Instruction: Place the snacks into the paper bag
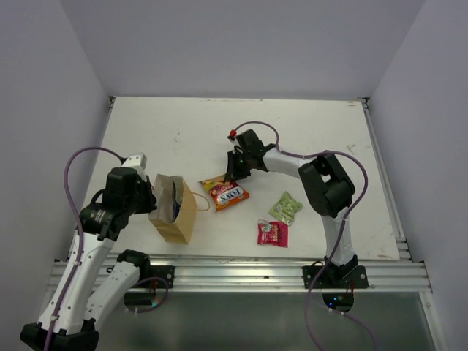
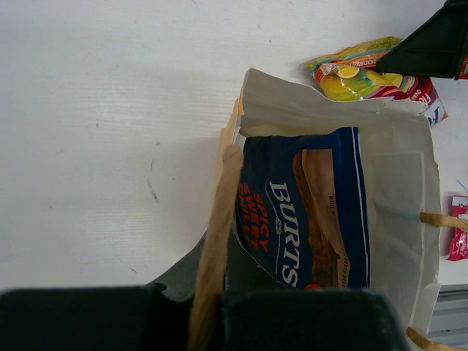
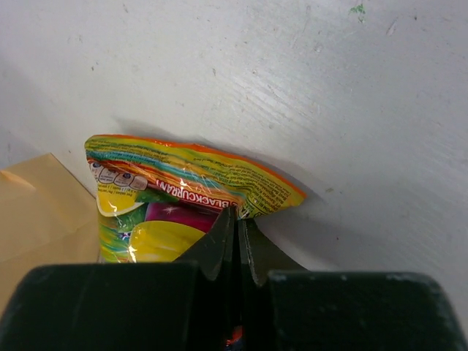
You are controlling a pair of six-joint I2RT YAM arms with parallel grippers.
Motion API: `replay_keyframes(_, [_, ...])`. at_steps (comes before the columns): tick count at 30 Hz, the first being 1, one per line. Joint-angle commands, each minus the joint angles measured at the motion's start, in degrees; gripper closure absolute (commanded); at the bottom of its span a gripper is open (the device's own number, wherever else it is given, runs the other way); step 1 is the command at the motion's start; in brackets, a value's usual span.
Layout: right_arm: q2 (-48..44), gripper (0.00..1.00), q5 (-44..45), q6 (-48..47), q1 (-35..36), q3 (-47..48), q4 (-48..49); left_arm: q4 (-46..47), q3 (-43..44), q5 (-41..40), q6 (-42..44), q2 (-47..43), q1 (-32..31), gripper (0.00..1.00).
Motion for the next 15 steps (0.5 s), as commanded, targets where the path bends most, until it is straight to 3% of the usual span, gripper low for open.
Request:
replay_keyframes(1, [-6.2,1.00,9.7,-4.7,0.6,-0.8,-9.5,0.4,0.6,-0.4,-0.9,0.6,-0.3,1.00])
replay_keyframes(8, [-22.7,1.00,24.2,-8.4,6.7,12.1,-18.4,0.9,0.4,0.6,-0.2,0.9,-0.3,1.00])
replay_keyframes(15, [-23.5,1.00,32.3,-10.1,15.2,31.8,-19.8,1.4,0.3,1.8,0.8,1.0,-0.3,1.00])
